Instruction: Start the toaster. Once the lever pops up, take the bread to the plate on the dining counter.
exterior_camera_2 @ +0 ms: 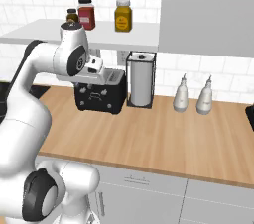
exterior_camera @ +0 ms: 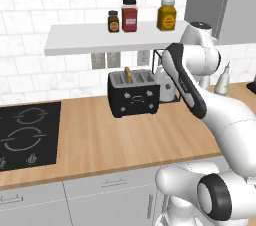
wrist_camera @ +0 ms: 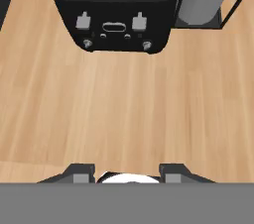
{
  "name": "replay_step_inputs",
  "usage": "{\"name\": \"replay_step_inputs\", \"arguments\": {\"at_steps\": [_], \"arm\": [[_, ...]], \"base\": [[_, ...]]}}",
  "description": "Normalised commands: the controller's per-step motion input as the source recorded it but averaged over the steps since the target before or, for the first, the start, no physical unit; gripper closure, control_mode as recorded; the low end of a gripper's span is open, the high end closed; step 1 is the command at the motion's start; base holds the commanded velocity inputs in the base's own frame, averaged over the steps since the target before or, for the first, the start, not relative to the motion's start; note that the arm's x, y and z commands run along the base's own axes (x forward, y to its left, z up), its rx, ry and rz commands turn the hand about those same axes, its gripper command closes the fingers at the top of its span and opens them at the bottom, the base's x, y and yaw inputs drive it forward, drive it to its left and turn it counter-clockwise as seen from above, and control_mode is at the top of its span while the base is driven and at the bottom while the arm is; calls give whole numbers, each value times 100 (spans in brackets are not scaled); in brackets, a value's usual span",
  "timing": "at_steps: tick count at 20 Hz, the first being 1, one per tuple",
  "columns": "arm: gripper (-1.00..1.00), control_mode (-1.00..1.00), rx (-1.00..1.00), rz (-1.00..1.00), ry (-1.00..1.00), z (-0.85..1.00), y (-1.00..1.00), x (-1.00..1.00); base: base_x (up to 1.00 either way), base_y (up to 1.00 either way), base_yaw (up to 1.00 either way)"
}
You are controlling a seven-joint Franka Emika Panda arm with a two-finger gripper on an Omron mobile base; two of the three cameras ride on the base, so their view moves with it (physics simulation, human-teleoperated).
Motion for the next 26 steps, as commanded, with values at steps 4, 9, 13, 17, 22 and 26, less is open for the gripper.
{"name": "replay_step_inputs", "arguments": {"at_steps": [4,9,13,17,22,26], "arm": [[-100,-100,0,0,-4,0,0,-28],[-100,-100,0,3,-14,-12,33,-53],[-100,-100,0,0,-10,-18,75,-15],[-100,-100,0,-6,0,-7,41,23],[-100,-100,-1,-13,0,-11,61,36],[-100,-100,-1,-9,0,-4,50,27]], "base": [[0,0,0],[0,0,0],[0,0,0],[0,0,0],[0,0,0],[0,0,0]]}}
